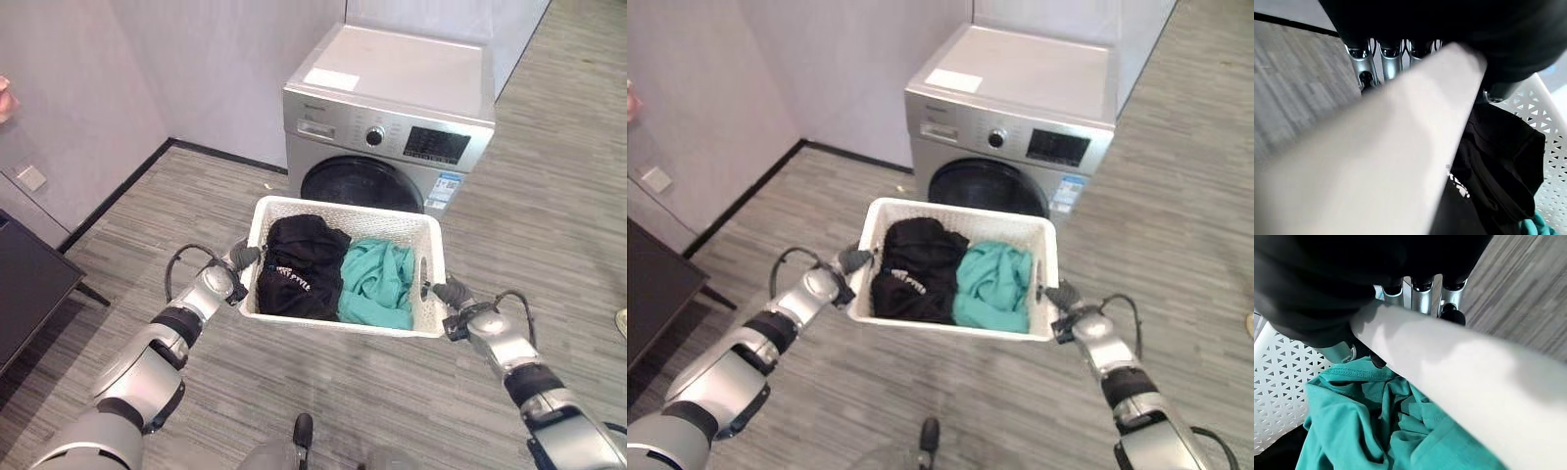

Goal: Grab the laundry basket,head to the washer,open it,put in the laundry and shut it.

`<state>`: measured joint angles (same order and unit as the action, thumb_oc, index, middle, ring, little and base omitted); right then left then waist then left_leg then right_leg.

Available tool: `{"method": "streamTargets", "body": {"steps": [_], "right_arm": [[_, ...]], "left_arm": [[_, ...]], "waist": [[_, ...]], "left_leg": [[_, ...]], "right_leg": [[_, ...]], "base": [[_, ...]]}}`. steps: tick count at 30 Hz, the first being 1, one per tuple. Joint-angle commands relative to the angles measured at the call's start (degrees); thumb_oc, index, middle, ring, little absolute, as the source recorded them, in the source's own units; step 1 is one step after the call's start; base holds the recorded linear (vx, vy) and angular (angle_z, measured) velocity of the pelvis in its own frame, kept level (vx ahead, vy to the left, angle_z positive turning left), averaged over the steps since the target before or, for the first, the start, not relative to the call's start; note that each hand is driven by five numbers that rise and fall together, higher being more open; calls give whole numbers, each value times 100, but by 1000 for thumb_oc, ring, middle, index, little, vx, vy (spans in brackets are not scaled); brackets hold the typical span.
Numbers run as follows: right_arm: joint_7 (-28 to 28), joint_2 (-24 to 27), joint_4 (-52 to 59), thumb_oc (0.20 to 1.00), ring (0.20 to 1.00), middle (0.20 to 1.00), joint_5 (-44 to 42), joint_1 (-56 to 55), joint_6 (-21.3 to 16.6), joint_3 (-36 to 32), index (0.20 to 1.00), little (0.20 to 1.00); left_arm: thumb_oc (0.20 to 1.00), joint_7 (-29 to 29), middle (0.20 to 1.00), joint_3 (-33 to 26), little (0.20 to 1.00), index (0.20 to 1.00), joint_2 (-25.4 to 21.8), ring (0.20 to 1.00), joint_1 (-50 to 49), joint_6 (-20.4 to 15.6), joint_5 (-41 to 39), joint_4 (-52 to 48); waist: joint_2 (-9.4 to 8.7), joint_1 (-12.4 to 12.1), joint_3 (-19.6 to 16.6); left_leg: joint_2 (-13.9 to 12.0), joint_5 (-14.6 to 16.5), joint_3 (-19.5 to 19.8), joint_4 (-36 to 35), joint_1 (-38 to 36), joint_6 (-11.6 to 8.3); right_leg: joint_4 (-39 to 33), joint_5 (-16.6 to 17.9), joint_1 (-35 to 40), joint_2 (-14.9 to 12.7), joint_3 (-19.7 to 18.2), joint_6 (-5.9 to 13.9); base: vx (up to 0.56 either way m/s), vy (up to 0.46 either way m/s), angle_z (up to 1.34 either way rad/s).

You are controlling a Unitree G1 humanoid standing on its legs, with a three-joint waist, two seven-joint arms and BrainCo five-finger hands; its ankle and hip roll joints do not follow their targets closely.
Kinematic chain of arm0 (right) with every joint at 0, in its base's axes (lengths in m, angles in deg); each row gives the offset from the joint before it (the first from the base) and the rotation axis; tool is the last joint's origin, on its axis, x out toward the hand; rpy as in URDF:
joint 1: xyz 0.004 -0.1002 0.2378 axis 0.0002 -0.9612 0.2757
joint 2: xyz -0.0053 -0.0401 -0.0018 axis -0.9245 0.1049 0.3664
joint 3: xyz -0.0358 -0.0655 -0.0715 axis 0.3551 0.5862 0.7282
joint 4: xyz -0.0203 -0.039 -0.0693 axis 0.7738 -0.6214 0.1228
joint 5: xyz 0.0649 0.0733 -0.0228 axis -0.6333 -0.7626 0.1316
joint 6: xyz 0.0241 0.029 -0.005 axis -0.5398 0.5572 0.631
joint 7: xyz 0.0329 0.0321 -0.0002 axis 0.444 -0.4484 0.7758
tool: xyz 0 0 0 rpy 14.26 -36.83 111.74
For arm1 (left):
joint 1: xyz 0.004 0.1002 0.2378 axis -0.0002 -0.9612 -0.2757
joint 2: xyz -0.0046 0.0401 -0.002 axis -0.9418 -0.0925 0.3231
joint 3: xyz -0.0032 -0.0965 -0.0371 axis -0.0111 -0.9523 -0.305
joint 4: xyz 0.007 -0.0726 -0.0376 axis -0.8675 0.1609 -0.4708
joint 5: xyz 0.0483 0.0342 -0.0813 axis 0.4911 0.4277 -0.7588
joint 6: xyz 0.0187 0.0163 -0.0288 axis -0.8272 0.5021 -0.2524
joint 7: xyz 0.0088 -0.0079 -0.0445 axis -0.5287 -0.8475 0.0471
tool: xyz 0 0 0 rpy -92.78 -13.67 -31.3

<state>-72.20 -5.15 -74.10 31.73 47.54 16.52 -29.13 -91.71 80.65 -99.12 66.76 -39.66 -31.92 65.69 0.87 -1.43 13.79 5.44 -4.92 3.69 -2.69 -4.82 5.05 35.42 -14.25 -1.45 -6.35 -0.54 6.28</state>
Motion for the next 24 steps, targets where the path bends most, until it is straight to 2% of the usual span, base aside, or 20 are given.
{"method": "streamTargets", "body": {"steps": [1,2,4,8,21,22,24], "right_arm": [[28,342,-122,200,200,200,-493,585,-600,-251,200,200],[27,374,-126,200,200,200,-495,578,-612,-282,200,200],[33,434,-57,200,200,200,-506,417,-613,-401,200,200],[13,420,125,200,200,200,-395,300,-654,-497,200,200],[-55,389,473,200,200,200,-485,-103,-781,-802,200,200],[-223,-437,-822,200,200,200,454,284,-550,131,200,200],[-217,-434,-816,200,200,200,485,280,-544,144,200,200]], "left_arm": [[200,-172,200,-221,200,200,-110,200,343,-299,-51,305],[200,-180,200,-238,200,200,-111,200,321,-302,-37,281],[200,-235,200,-277,200,200,-99,200,338,-298,66,294],[200,-229,200,-404,200,200,-38,200,212,-321,87,331],[200,-277,200,-488,200,200,86,200,43,-377,100,214],[200,-658,200,-1680,200,200,442,200,-1936,-372,-104,-1056],[200,-653,200,-1689,200,200,445,200,-1944,-369,-113,-1067]], "waist": [[113,-40,-579],[123,14,-542],[35,85,-539],[-22,12,-728],[-18,1,-886],[-23,-261,-1026],[-19,-257,-1029]], "left_leg": [[-711,557,-10,591,410,-528],[-724,574,-5,620,407,-541],[-655,644,12,638,360,-569],[-681,691,-176,548,286,-650],[-867,664,-135,195,54,-765],[-1034,605,-804,-86,-35,-934],[-1038,604,-805,-91,-43,-935]], "right_leg": [[-1788,1395,-101,-301,200,265],[-1925,1525,-206,-387,247,295],[-2390,1459,-31,-378,113,277],[-3027,1585,386,-536,434,361],[-3399,1432,733,-413,504,334],[-3505,1410,745,-555,1614,246],[-3508,1400,752,-551,1620,245]], "base": [[121,-77,9],[66,-41,13],[128,-59,18],[117,-58,15],[63,-36,-3],[38,-3,-11],[12,4,-21]]}}
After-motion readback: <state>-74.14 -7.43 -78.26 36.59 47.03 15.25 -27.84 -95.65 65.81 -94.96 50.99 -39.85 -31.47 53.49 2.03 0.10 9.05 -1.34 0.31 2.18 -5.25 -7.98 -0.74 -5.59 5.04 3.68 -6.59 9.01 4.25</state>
